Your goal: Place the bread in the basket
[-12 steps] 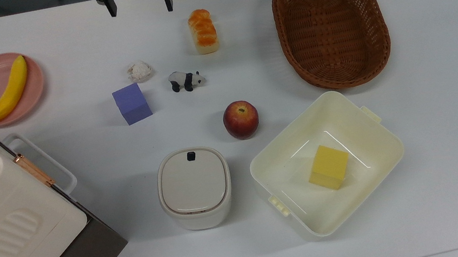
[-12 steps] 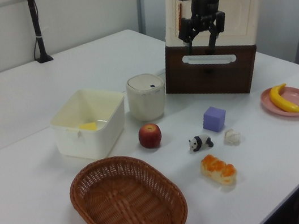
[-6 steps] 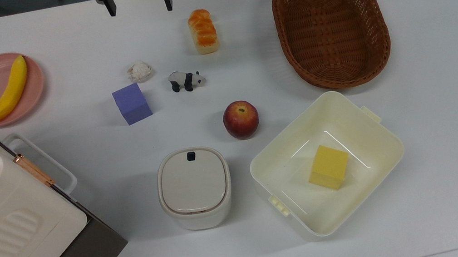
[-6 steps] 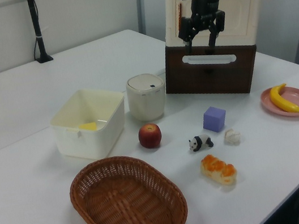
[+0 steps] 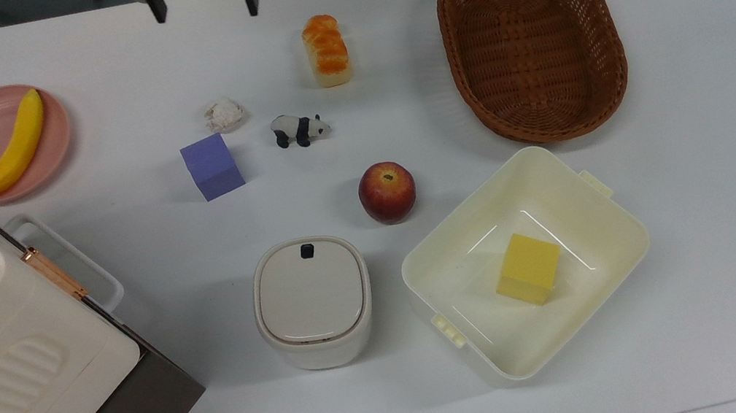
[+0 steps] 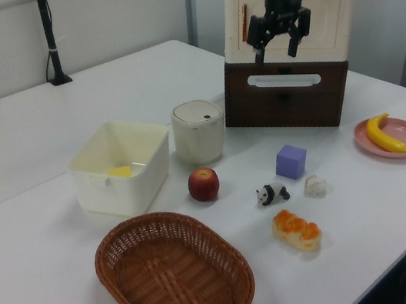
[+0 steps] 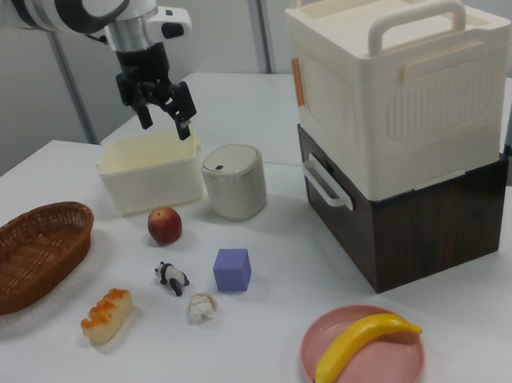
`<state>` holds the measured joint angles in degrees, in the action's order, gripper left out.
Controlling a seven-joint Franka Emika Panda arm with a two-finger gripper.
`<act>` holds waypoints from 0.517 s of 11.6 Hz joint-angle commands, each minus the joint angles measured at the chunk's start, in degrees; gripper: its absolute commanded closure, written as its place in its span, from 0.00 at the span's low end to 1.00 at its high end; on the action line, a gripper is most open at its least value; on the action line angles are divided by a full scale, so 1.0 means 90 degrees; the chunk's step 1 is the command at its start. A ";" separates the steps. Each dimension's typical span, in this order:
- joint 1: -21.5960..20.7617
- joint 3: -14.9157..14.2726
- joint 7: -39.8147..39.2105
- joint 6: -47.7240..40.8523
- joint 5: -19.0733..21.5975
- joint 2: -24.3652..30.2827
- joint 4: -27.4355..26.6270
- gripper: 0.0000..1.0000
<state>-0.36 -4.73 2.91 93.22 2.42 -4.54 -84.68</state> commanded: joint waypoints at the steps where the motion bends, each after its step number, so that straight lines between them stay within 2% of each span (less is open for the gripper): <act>1: -0.0126 0.0008 -0.0021 0.0032 0.0004 -0.0111 0.0073 0.00; 5: -0.0087 -0.0061 -0.0079 -0.0055 -0.0006 -0.0189 0.0082 0.00; 6: -0.0106 -0.0051 -0.0022 -0.0432 0.0014 -0.0247 0.0140 0.00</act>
<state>-0.74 -4.78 2.78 93.22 2.41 -6.37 -84.43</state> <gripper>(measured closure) 0.000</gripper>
